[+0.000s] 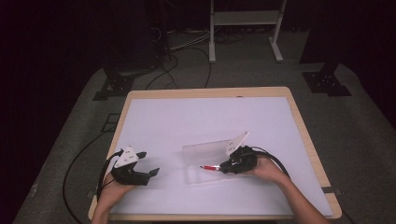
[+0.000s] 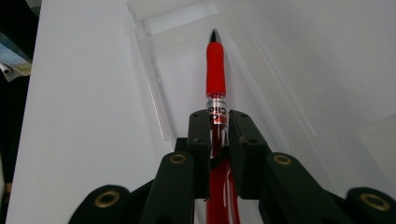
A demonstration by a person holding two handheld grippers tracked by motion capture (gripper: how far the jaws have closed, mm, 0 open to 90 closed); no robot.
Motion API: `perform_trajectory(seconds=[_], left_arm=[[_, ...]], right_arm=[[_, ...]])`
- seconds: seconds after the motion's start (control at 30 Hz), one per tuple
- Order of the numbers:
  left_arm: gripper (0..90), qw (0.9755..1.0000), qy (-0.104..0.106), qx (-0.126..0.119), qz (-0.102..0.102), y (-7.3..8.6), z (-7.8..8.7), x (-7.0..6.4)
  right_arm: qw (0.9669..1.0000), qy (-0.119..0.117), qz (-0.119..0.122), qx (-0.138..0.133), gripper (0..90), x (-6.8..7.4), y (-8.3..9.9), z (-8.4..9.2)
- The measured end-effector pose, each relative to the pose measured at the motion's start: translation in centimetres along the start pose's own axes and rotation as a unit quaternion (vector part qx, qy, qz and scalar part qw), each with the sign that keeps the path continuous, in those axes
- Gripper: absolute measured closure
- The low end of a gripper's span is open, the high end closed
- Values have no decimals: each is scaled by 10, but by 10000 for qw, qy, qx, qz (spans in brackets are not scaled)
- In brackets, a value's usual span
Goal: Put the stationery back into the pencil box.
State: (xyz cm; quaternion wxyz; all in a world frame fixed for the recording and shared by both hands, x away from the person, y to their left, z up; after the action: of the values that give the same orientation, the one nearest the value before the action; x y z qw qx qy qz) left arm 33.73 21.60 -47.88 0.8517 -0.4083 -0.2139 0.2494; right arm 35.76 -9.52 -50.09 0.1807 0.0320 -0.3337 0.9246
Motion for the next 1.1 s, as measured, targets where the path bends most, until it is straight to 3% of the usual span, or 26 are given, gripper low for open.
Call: perform_trajectory(seconds=[1.1], left_arm=[[176,10000,-10,-35,8,1,2,1]], right_arm=[[9999,-20,-114,50,778,-4,5,-8]])
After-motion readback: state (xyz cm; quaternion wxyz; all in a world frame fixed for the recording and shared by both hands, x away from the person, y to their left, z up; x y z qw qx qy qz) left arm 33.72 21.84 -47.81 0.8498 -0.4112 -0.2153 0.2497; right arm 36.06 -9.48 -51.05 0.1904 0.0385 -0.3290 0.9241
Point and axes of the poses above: each handheld gripper's, and its own axes: z roughly backward along the jaws, y roughly out of its underside, x roughly to its left, the point moved 7 cm from there along -z, roughly forward along the jaws, and after that the axes turned 7 degrees about -z, right-handed, at the moved point
